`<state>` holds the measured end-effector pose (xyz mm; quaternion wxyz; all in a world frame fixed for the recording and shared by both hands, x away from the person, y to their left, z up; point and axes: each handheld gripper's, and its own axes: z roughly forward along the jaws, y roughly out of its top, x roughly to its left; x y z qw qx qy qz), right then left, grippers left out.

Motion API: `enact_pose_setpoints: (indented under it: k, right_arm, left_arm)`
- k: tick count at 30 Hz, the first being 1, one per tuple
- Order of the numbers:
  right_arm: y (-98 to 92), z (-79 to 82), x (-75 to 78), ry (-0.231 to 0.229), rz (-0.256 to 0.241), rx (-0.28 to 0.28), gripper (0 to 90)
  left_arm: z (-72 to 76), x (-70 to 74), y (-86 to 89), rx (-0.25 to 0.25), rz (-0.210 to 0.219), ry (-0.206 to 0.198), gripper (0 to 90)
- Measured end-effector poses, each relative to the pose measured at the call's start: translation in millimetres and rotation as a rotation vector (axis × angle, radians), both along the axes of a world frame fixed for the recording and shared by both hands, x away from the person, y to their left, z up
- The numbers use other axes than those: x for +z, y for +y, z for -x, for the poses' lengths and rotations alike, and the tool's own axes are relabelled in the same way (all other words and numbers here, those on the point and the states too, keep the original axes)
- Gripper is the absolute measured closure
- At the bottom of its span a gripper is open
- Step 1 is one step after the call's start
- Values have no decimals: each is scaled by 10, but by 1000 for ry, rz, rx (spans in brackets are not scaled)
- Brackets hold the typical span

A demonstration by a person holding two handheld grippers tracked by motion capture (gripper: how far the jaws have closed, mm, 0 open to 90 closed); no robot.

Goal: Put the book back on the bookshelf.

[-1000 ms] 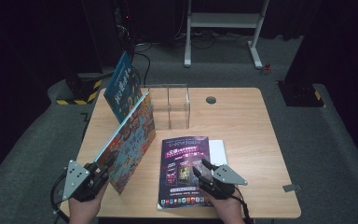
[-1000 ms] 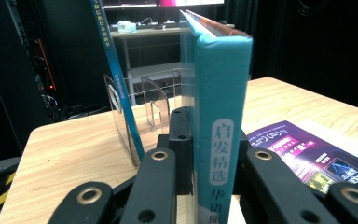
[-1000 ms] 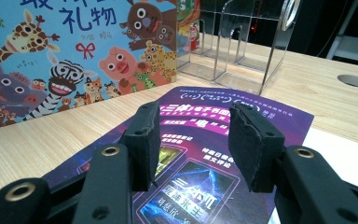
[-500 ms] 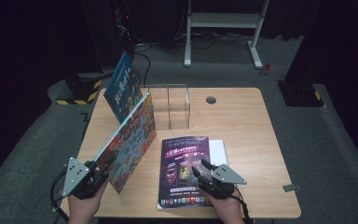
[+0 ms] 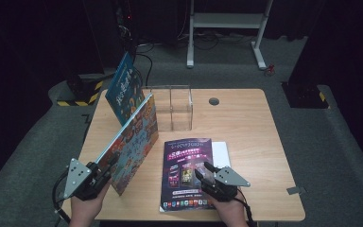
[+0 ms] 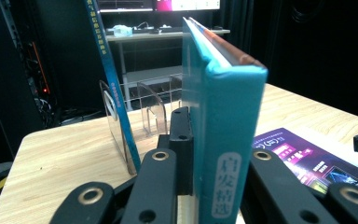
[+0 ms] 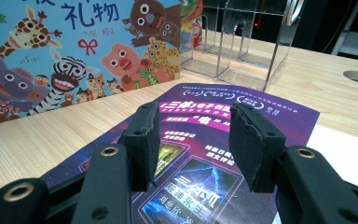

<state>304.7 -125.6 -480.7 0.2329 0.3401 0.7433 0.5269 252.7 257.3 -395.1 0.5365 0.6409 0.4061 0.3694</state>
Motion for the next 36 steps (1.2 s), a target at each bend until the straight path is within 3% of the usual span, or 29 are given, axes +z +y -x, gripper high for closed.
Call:
enact_pose_setpoints:
  k: [3,13,36]
  right_arm:
    - [-8,1,6,0,-2,-3,532]
    - [-48,2,24,3,-14,-10,535]
    - [-106,8,67,-12,-31,-17,540]
  left_arm:
    - [-9,6,-8,-2,10,-4,802]
    - [-146,128,100,25,100,17,809]
    - [-182,363,124,118,82,-63,809]
